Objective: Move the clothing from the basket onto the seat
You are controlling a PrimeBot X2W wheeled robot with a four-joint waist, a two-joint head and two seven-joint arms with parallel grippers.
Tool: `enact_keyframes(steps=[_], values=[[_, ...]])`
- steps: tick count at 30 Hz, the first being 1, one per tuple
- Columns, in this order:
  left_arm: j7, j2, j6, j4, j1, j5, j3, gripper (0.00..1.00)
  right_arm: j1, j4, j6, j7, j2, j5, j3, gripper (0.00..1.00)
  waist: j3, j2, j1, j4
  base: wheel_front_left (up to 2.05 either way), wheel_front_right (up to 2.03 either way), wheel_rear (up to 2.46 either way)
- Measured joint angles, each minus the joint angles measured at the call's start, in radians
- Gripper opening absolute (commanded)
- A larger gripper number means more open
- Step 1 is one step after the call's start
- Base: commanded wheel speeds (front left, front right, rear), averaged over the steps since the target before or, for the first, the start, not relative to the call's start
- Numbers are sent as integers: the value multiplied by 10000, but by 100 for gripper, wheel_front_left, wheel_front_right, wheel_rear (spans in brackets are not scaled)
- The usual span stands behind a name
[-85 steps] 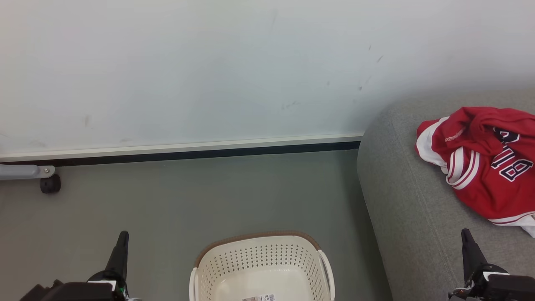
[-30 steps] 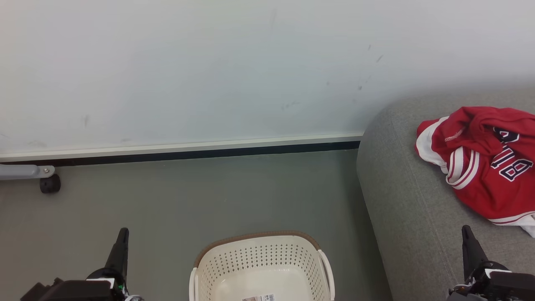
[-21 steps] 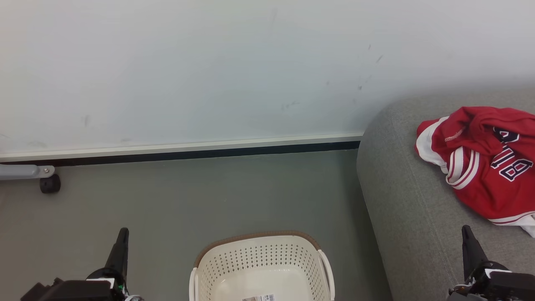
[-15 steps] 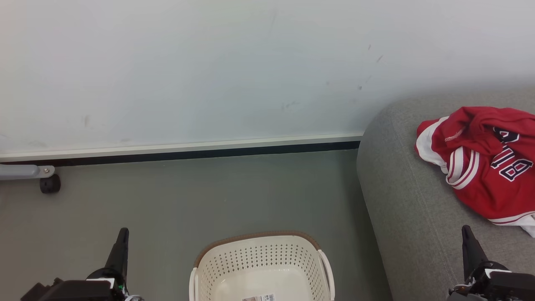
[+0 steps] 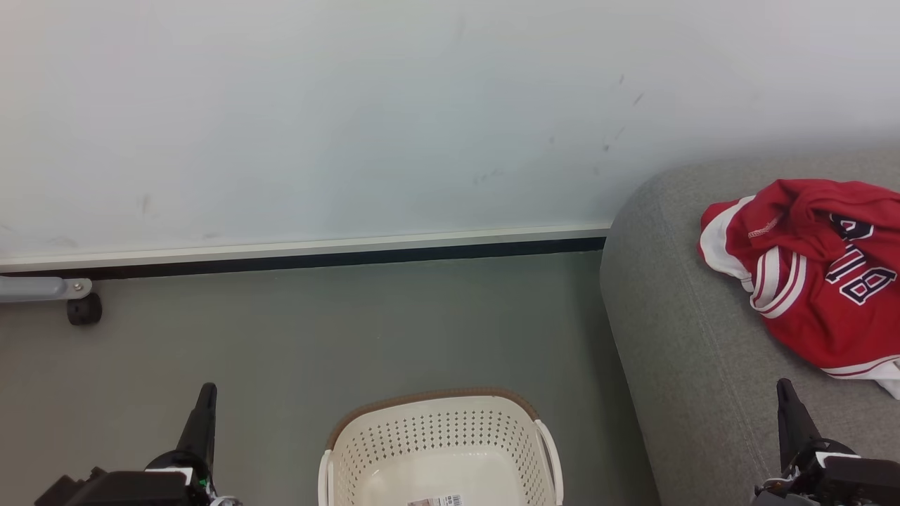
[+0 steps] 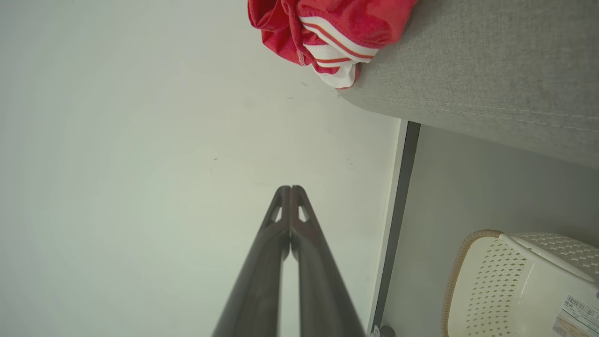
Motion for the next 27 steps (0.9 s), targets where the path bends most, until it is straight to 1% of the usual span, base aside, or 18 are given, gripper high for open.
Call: enact_keyframes(steps=[27], values=[[0, 0, 0, 0, 0, 0, 0, 0, 0, -2, 0, 0, 0, 0, 2, 0, 1, 0, 0, 0, 0, 0, 0]])
